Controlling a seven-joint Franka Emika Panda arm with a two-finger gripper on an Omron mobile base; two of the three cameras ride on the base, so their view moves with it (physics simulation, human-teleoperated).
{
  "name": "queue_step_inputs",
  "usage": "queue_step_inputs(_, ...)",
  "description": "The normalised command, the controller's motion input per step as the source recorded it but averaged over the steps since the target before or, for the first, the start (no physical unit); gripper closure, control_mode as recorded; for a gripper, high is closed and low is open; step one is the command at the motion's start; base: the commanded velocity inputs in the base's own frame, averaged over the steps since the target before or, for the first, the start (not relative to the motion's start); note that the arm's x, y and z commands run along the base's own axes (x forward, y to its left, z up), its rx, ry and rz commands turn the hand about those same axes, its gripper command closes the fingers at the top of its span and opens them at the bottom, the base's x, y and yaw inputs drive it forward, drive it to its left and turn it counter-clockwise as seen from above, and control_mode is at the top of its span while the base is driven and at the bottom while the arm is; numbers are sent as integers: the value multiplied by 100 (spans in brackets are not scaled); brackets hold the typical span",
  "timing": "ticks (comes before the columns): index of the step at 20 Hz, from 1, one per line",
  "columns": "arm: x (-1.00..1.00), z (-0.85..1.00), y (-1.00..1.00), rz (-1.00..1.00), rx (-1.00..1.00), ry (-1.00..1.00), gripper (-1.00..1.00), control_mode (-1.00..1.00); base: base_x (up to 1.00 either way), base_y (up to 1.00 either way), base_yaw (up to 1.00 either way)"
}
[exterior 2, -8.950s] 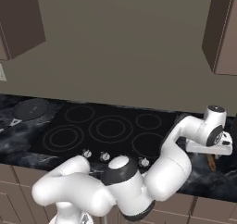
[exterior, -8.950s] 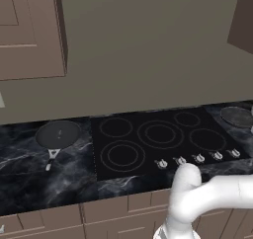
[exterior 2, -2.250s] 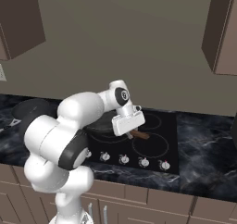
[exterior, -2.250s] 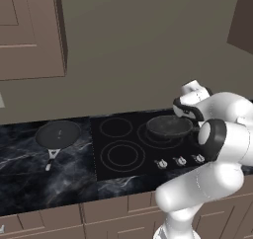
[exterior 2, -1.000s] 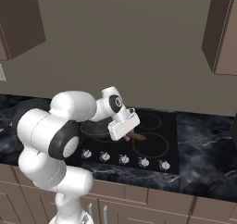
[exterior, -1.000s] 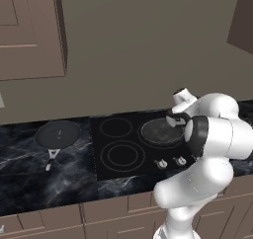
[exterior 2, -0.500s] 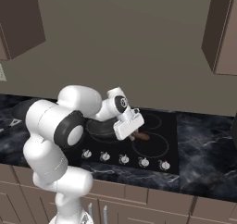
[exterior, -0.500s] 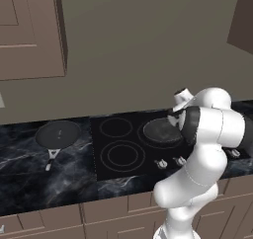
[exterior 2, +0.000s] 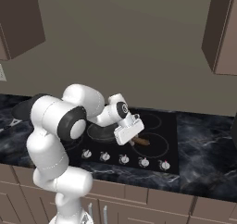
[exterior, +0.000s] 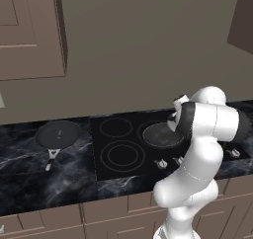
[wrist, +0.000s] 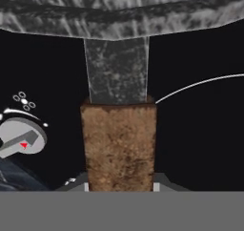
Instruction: Place both pans onto different burners. Then place the potato and the chicken drumstick on different pans.
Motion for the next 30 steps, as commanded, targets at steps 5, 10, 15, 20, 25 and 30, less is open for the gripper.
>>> queue_step_inputs(5, 17, -2, 0, 0, 0, 0, 100, -100, 0, 0, 0)
queue_step_inputs(10, 24, -1, 0, 0, 0, 0, 100, -100, 0, 0, 0)
queue_step_inputs(15, 26, 0, 0, 0, 0, 0, 100, -100, 0, 0, 0)
queue_step_inputs(20, 17, -1, 0, 0, 0, 0, 100, -100, 0, 0, 0)
queue_step_inputs(25, 13, -10, 0, 0, 0, 0, 100, -100, 0, 0, 0)
queue_step_inputs(30, 0, -4, 0, 0, 0, 0, -100, -100, 0, 0, 0)
